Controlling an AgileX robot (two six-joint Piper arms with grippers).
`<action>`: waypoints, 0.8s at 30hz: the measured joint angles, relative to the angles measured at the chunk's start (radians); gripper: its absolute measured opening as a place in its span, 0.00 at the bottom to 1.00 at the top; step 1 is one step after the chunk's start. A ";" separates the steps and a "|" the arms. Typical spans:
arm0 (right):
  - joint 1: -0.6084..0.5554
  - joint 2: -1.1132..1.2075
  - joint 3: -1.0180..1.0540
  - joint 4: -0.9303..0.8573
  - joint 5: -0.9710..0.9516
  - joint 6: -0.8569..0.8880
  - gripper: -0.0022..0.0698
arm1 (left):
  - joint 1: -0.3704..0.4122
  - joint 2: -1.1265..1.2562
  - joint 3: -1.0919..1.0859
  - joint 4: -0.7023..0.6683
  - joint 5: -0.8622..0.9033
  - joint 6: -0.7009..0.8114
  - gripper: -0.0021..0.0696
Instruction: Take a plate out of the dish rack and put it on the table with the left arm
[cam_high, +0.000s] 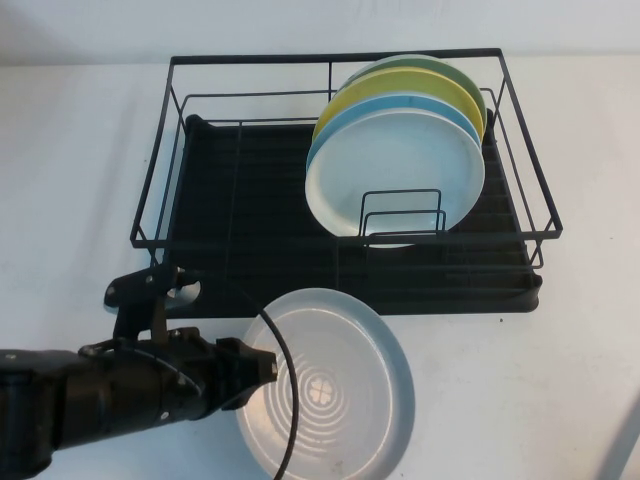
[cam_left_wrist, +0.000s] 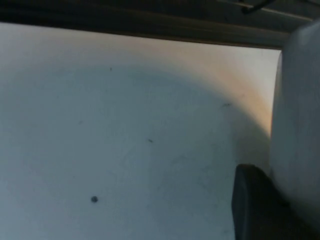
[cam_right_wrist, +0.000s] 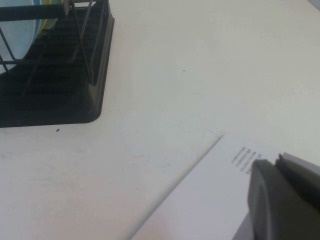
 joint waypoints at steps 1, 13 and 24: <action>0.000 0.000 0.000 0.000 0.000 0.000 0.00 | 0.000 0.004 0.000 -0.002 -0.008 0.013 0.17; 0.000 0.000 0.000 0.000 0.000 0.000 0.00 | 0.000 0.038 0.000 -0.006 -0.302 0.070 0.70; 0.000 0.000 0.000 0.000 0.000 0.000 0.00 | 0.000 -0.350 0.000 -0.006 -0.302 0.227 0.25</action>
